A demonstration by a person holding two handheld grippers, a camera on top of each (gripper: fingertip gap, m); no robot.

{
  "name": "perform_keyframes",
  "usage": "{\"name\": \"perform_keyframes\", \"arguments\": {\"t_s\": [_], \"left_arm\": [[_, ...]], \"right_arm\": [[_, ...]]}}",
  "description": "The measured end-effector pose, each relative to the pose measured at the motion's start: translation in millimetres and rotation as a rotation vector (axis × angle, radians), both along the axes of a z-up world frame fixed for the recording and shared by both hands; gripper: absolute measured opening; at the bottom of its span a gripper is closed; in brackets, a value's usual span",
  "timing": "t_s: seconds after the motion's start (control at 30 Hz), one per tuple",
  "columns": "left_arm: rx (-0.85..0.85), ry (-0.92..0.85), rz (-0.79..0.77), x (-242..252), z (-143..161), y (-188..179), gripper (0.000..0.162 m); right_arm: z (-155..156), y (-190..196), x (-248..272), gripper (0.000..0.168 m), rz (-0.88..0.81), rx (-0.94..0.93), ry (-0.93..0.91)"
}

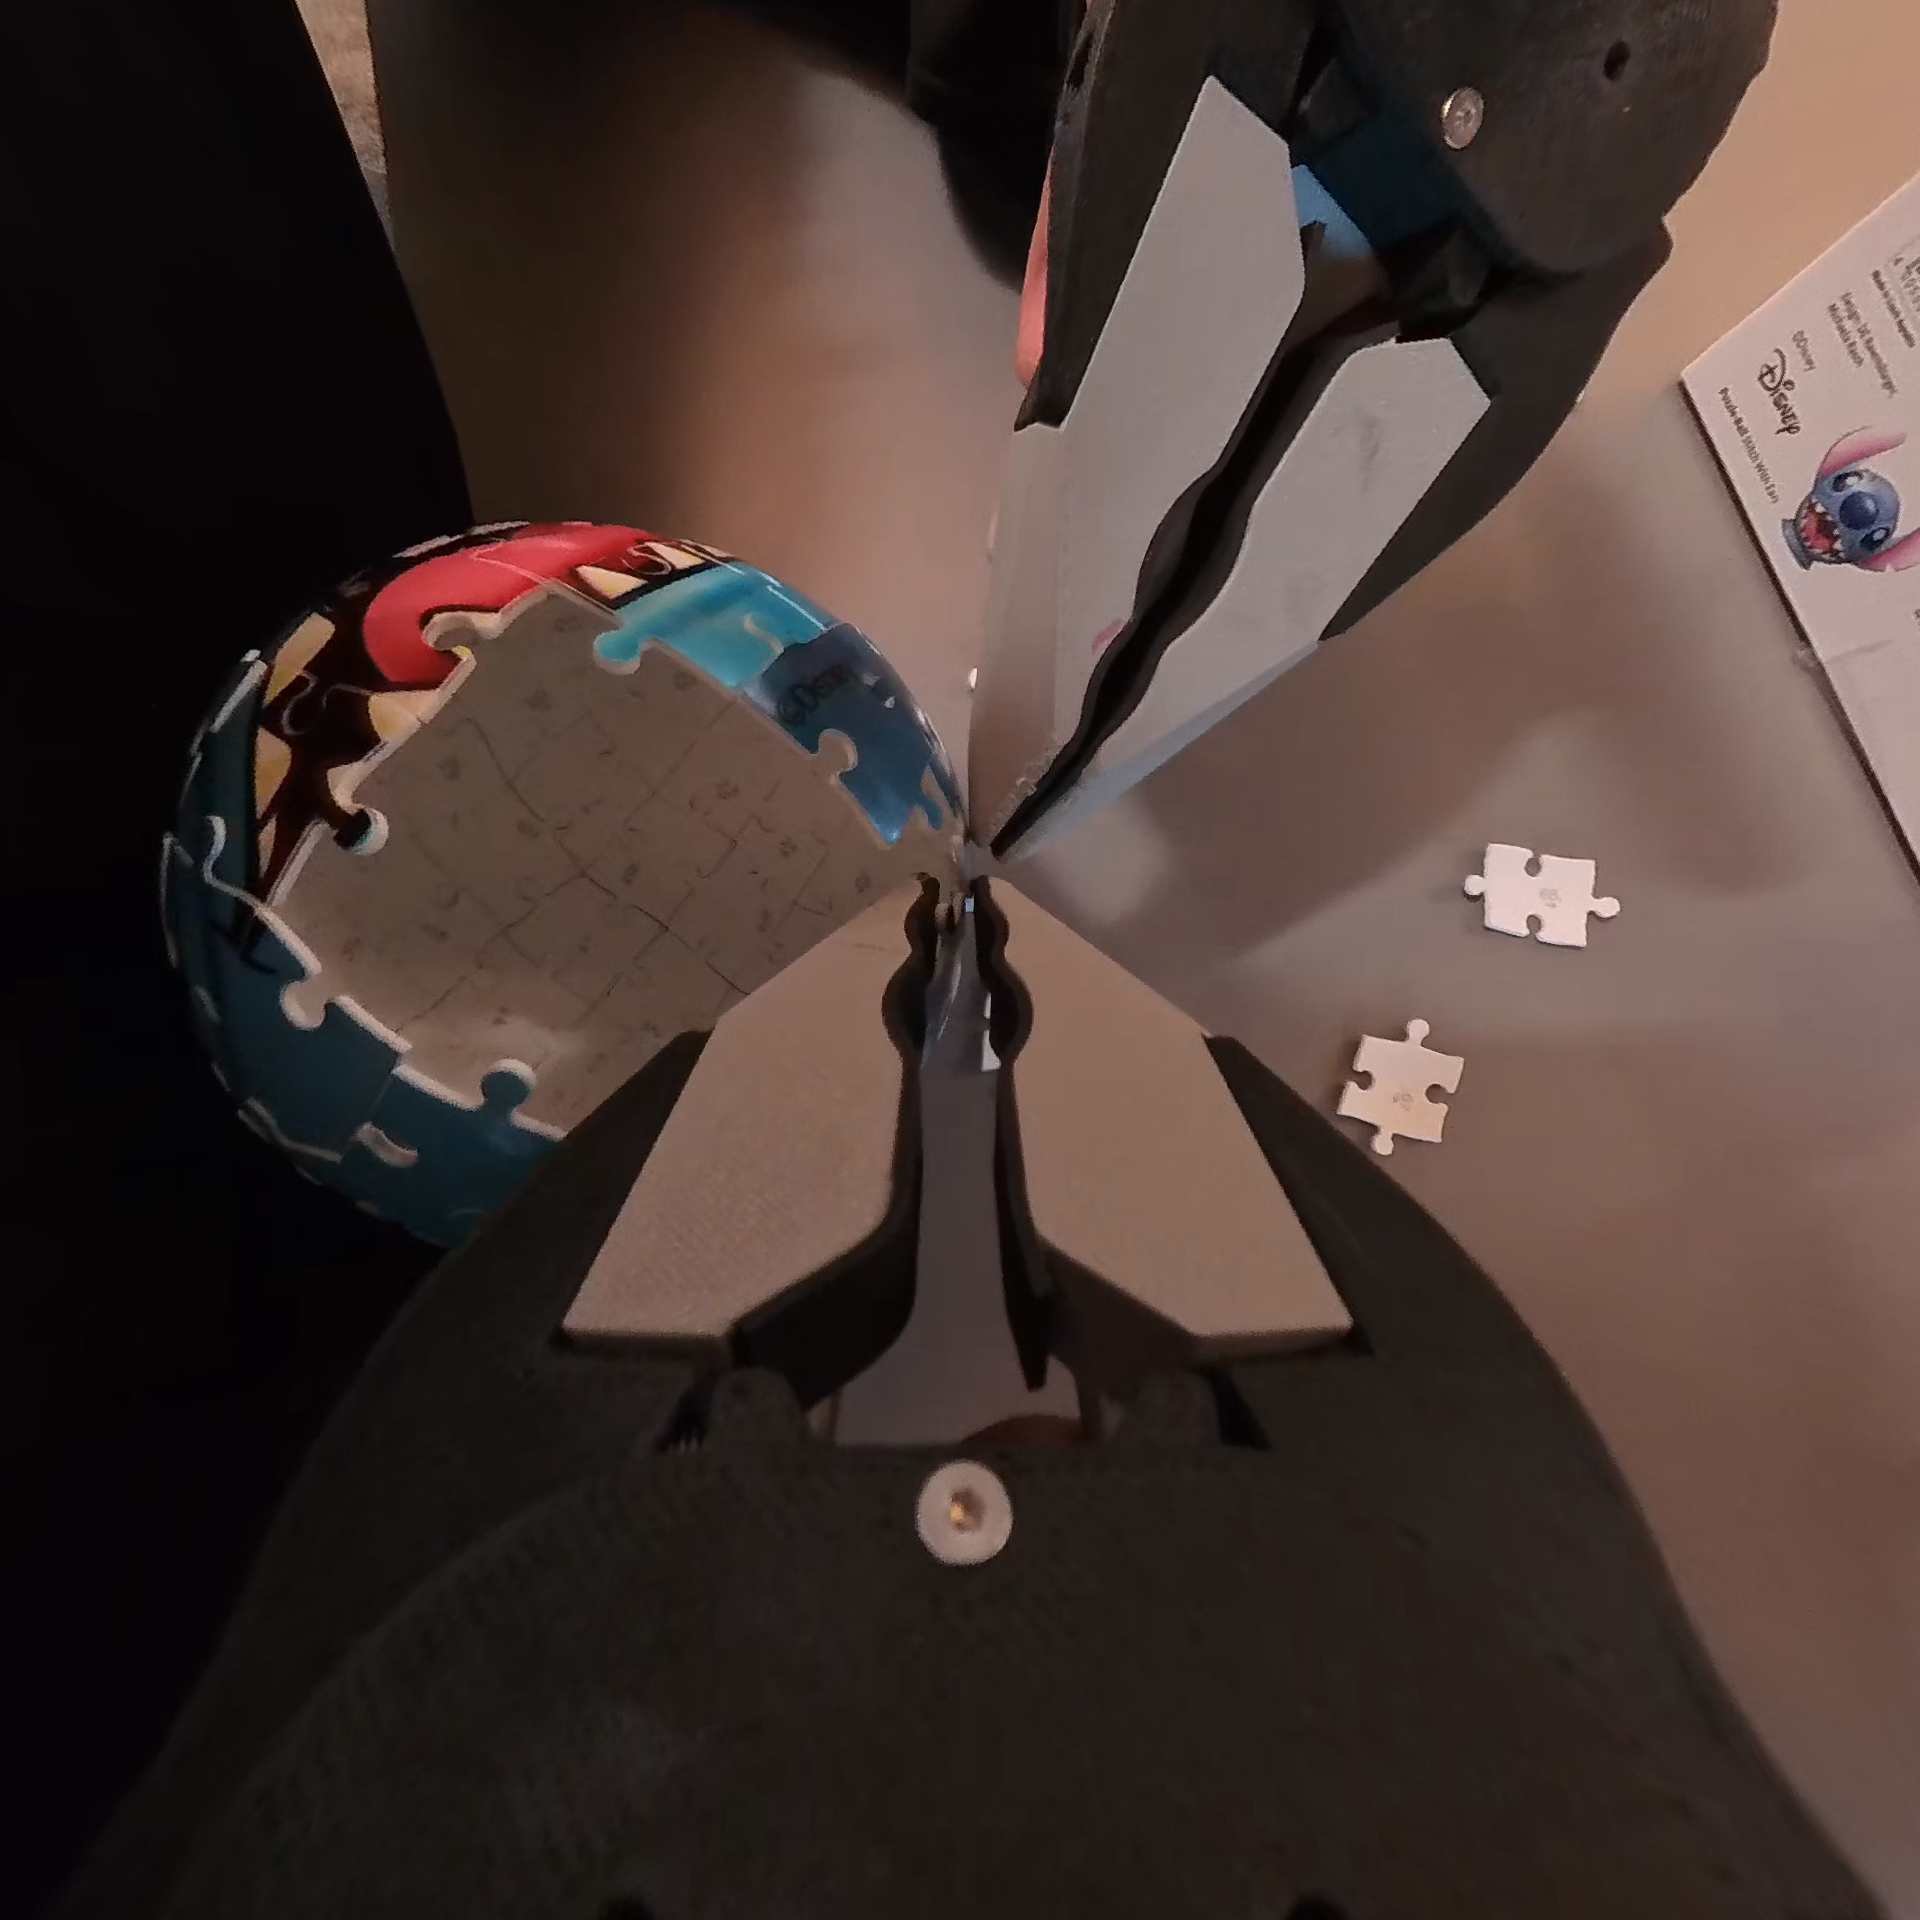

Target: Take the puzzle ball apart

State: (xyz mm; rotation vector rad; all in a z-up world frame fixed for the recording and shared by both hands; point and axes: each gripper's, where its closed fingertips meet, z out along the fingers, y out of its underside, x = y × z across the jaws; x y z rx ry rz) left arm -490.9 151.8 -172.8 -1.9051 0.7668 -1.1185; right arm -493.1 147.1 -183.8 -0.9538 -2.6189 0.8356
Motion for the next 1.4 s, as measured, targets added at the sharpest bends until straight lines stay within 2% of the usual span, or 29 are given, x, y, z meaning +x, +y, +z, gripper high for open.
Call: {"name": "perform_keyframes", "arguments": {"t_s": [0.4,0.77,0.8,0.87,0.9,1.1,1.2,1.3,1.4], "left_arm": [[-0.001,0.011,0.006,0.2,-0.5,-0.8,0.000],[-0.012,-0.013,0.024,-0.9,-0.7,-2.3,0.000],[-0.013,-0.015,0.025,-1.2,-0.7,-2.1,0.000],[-0.016,-0.023,0.023,-0.9,-0.4,-1.9,0.000],[-0.016,-0.025,0.024,-0.8,-0.6,-1.5,0.000],[-0.023,-0.037,0.023,-0.4,-1.3,-1.2,0.000],[-0.024,-0.041,0.031,0.0,-1.5,-1.1,0.000],[-0.024,-0.046,0.041,-0.4,-1.9,-1.5,0.000],[-0.026,-0.049,0.051,-0.6,-2.1,-1.8,0.000]], "right_arm": [[-1.5,-0.2,-0.5,0.001,0.023,0.047,-0.007],[-0.8,-1.9,-1.4,0.001,0.017,0.018,0.014],[-0.5,-2.1,-1.5,0.003,0.010,-0.002,0.003],[0.7,1.9,-4.4,0.020,-0.016,-0.038,-0.014],[1.9,3.1,-3.2,0.021,-0.006,-0.069,-0.030],[24.1,19.0,-6.0,0.014,0.034,-0.415,-0.069],[12.0,36.2,-20.7,0.009,-0.028,-0.524,-0.094],[-0.2,26.9,-21.9,0.002,0.003,-0.662,-0.176],[-7.1,14.9,-20.4,0.000,0.043,-0.720,-0.220]]}}
